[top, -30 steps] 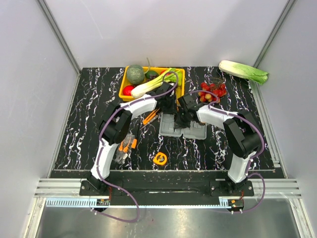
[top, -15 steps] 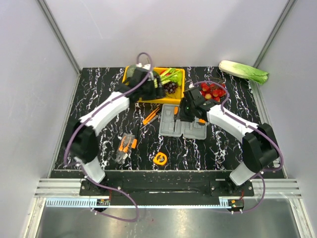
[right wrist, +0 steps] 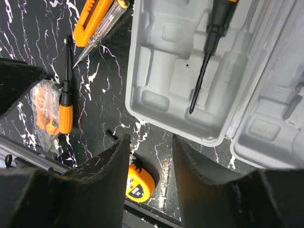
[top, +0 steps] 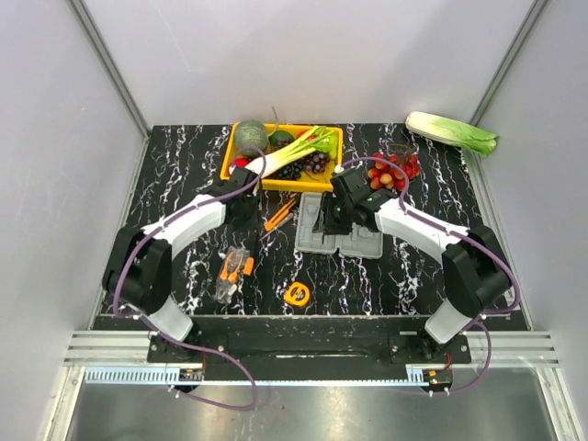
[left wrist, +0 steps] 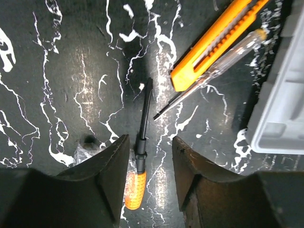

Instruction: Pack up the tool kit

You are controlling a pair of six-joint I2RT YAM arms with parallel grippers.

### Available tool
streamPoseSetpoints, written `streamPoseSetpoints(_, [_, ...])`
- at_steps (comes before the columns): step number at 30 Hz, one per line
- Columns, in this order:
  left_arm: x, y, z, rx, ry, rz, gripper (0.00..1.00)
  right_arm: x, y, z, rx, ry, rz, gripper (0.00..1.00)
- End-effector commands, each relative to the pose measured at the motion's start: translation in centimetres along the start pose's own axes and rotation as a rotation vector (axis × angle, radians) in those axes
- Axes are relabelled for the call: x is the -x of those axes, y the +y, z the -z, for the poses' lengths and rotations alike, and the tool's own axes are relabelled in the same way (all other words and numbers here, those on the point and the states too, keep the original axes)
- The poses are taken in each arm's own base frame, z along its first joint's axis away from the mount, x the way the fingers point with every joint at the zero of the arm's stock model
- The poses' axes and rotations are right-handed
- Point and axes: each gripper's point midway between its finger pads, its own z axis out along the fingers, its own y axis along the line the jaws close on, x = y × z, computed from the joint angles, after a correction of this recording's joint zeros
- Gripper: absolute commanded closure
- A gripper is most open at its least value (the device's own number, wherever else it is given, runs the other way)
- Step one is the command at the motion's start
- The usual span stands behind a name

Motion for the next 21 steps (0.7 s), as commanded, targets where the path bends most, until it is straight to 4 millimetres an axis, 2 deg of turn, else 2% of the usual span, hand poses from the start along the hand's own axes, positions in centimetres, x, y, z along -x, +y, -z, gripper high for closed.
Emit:
streamPoseSetpoints(1, [-0.5, 0.9, -0.9, 0.061, 0.035, -0.014, 0.56, 0.8, 1.1, 0.3, 0.045, -0.039, 0.018, 0.54])
streamPoseSetpoints(5, [-1.8, 0.9, -2.4, 0.064, 0.097, -0.01, 0.58, 0.4, 0.7, 0.0, 0.043, -0.039, 0.001, 0.54])
streamPoseSetpoints(10, [-2.3, 0.3, -4.3, 0.057, 0.135, 0.009, 0.66, -0.4, 0.0, -0.6, 0.029, -0.017, -0.016, 0.56])
streamPoseSetpoints(15, [-3.1, 0.6, -5.5, 0.077, 0.171, -0.005, 0.73, -0.6, -0.1, -0.7, 0.03, -0.016, -0.016, 0.56])
streamPoseSetpoints(21, [-3.2, 1.6, -5.2, 0.136, 0.17, -0.029, 0.94, -0.2, 0.3, -0.8, 0.038, -0.023, -0.012, 0.56])
